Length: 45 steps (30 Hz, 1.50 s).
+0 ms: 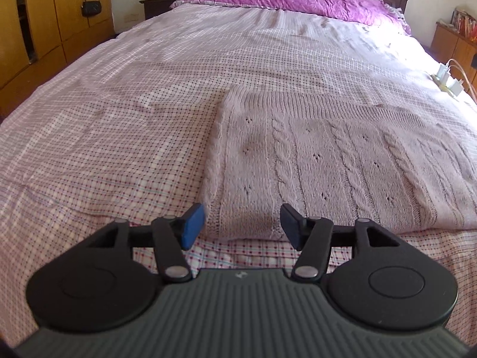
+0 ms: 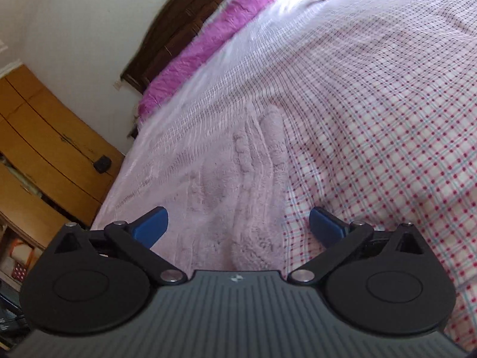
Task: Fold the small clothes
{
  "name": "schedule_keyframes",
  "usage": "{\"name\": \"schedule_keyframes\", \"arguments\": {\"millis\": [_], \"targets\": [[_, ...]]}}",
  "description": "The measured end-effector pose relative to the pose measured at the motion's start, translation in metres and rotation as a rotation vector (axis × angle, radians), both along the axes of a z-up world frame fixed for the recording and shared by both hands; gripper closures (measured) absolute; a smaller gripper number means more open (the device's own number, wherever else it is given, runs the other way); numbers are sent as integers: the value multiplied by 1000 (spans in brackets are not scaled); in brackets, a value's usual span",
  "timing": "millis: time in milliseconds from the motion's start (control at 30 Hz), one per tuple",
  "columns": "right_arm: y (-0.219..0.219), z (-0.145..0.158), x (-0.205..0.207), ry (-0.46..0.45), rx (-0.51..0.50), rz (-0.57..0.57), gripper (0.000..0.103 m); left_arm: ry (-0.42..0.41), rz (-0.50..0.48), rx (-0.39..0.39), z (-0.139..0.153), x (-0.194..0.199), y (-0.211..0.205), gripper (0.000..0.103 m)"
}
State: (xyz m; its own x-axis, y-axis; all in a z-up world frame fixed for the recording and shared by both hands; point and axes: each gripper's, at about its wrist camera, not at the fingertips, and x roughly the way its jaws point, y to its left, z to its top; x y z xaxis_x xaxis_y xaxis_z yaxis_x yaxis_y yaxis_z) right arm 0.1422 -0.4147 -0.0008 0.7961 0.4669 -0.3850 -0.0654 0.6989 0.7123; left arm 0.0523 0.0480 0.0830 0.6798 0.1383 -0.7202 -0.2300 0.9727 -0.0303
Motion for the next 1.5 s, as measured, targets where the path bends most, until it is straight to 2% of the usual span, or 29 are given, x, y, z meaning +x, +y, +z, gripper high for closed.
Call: {"name": "schedule_keyframes", "arguments": {"millis": [100, 300, 367, 467, 533, 600, 667, 733, 867, 1200, 1233, 1267, 1300, 1367, 1500], "targets": [[-2, -7, -10, -73, 32, -37, 0, 5, -8, 15, 2, -4, -5, 44], [12, 6, 0, -30, -54, 44, 0, 11, -14, 3, 3, -12, -10, 44], [18, 8, 7, -52, -27, 85, 0, 28, -4, 7, 1, -10, -12, 44], [26, 2, 17, -54, -63, 75, 0, 62, 9, 10, -5, -7, -15, 44], [31, -2, 17, -94, -105, 85, 0, 72, 13, 10, -9, -6, -17, 44], [33, -3, 15, -109, -136, 77, 9, 78, 15, 16, -12, -5, -19, 44], [30, -6, 13, -111, -118, 61, 42, 82, 15, 24, -13, -4, -21, 44], [21, -13, 11, -107, -65, 49, 52, 87, 20, 24, -15, -3, -21, 44], [12, -19, 14, -96, 11, 49, 53, 92, 31, 15, -18, -3, -20, 44], [18, -21, 33, -70, -9, 59, 52, 94, 24, 20, -20, -3, -18, 43], [18, -21, 32, -81, -6, 59, 56, 95, 24, 25, -20, -2, -19, 43], [17, -21, 31, -96, 8, 64, 67, 95, 23, 32, -20, -2, -20, 43], [15, -23, 30, -109, 37, 71, 69, 95, 21, 40, -20, -2, -21, 43], [10, -22, 26, -125, 81, 74, 70, 96, 17, 50, -20, -1, -21, 43], [11, -23, 27, -108, 78, 70, 68, 96, 17, 48, -20, -1, -21, 42]]}}
